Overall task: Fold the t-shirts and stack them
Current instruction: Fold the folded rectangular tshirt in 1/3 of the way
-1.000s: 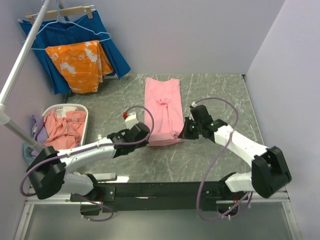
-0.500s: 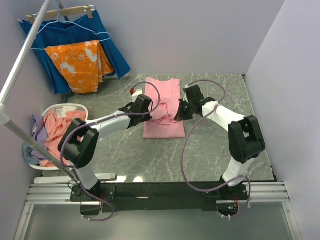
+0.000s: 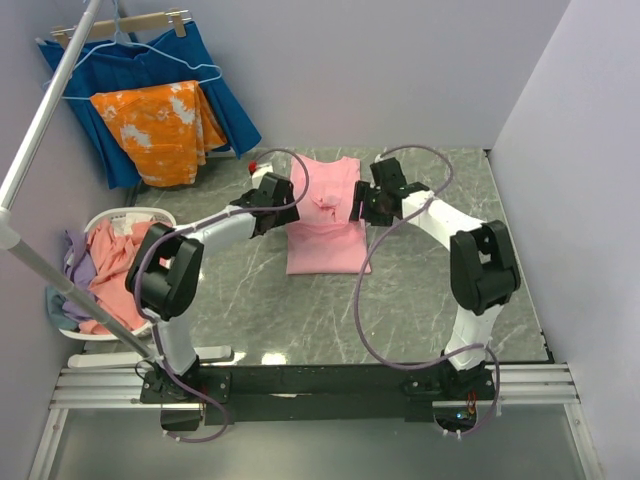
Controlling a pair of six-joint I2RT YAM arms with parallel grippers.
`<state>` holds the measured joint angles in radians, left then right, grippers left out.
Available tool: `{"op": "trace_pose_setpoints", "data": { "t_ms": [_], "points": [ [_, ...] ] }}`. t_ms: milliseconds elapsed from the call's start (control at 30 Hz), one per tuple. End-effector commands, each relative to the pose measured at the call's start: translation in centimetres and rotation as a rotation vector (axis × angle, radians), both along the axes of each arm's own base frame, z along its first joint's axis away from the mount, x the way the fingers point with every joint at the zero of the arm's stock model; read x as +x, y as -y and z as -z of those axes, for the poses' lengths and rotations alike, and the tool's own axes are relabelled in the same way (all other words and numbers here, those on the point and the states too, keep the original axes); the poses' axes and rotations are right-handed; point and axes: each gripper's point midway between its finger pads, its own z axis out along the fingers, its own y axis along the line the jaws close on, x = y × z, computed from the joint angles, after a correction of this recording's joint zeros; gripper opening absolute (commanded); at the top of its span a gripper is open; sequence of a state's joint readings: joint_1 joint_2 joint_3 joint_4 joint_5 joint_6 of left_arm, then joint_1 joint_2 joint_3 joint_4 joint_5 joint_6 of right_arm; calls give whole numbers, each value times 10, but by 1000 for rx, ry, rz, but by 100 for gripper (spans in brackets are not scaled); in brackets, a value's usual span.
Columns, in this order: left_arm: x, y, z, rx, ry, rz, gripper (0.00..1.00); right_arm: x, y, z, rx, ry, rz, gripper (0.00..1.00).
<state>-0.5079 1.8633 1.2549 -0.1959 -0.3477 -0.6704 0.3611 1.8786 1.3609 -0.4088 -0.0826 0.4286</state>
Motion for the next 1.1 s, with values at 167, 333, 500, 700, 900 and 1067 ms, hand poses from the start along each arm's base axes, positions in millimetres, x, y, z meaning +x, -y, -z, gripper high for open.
{"op": "trace_pose_setpoints", "data": {
  "t_ms": [167,333,500,700,900,1067],
  "points": [
    [-27,55,-72,-283,70,268,83,-25,-31,-44,152,47,-142,70],
    [-47,78,-54,-417,12,359,85,-31,-45,-24,219,-10,-168,68],
    [-41,101,-25,-470,-26,441,81,-17,-48,-5,198,-26,-164,66],
    [-9,93,4,-352,13,396,80,8,-30,27,71,-44,-86,66],
    [10,55,31,-177,1,237,80,11,-2,41,-41,-52,1,66],
    [3,34,17,-151,45,156,84,10,17,32,-104,-15,63,67]
  ]
}}
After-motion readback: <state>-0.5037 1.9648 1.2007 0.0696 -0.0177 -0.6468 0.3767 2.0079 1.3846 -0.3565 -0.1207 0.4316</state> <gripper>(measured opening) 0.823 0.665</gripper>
